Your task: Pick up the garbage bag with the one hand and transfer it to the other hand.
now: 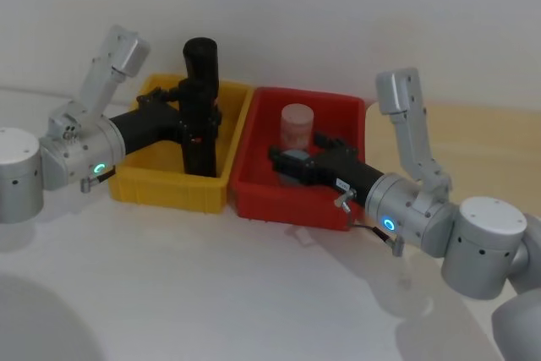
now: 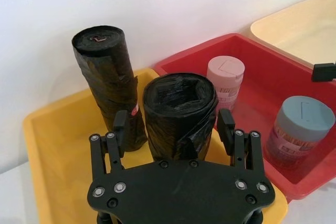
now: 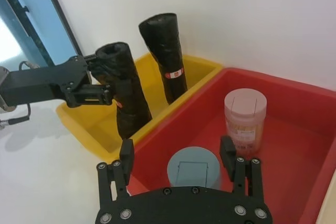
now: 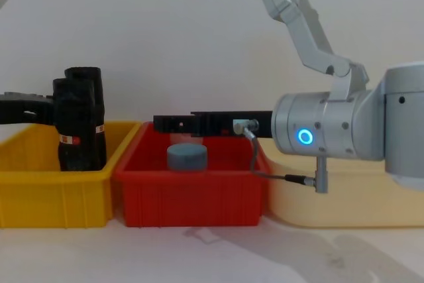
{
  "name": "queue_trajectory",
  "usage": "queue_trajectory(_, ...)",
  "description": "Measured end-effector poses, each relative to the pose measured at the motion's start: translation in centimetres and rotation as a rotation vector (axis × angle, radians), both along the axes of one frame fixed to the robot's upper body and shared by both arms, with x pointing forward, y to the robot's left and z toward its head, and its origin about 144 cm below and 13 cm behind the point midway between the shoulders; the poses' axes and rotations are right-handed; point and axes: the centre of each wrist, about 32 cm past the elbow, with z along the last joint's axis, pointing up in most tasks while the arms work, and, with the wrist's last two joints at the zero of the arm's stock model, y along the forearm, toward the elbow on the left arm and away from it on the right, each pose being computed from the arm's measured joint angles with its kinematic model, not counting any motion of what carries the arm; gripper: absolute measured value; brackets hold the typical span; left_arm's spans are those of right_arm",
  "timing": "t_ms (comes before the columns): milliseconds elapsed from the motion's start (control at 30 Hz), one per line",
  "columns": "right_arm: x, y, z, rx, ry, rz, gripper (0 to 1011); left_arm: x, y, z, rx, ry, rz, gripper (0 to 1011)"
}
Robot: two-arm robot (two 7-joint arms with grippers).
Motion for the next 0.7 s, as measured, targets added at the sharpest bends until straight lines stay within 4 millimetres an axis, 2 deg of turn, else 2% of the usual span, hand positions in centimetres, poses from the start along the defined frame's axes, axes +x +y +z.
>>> queue_trajectory(700,0.81,0.16,-0.77,-0.063,0.002,-0.023,1001,0.32,-0.24,-0.27,-0.005,-0.002,-0.003,1000)
